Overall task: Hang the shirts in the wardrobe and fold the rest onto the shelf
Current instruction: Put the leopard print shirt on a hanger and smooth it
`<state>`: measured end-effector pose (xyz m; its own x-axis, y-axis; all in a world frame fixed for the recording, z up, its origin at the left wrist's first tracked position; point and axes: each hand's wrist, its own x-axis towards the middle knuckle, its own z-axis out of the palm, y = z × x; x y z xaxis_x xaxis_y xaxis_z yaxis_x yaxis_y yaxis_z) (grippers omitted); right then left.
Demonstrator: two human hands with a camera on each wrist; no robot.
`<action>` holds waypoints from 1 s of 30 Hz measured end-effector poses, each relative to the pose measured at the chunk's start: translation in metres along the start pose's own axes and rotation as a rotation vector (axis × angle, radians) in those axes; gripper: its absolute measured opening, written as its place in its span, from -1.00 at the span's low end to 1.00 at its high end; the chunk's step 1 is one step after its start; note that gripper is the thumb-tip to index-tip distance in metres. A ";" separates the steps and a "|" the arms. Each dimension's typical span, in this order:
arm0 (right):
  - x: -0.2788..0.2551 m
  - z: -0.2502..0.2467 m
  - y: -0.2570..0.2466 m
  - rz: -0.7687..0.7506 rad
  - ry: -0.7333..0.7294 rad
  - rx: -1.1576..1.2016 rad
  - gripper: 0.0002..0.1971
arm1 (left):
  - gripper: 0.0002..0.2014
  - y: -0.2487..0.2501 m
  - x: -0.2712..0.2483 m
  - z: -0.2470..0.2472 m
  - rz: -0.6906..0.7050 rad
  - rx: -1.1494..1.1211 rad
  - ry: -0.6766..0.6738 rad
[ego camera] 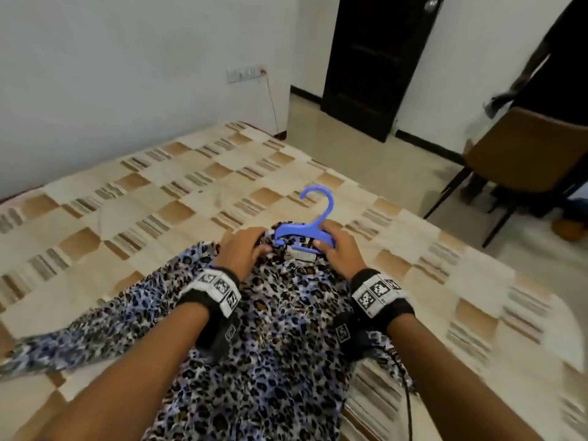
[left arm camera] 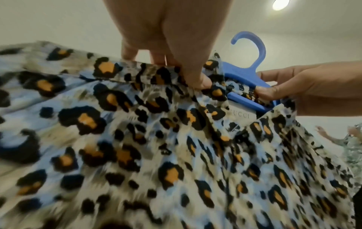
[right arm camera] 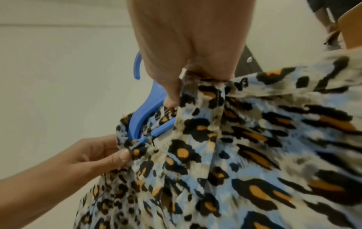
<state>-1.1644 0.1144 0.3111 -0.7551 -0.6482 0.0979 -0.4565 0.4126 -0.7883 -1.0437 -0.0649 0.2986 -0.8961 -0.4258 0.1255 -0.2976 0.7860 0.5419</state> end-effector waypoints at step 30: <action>-0.215 -0.369 -0.070 0.131 0.520 -0.392 -0.84 | -0.83 0.352 -0.006 -0.122 0.573 -0.252 0.051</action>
<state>-1.1434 0.4609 0.5692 -0.9000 -0.2243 0.3738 -0.4085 0.7332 -0.5436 -1.1023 0.1595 0.5902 -0.8718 0.0059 0.4899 0.3175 0.7684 0.5557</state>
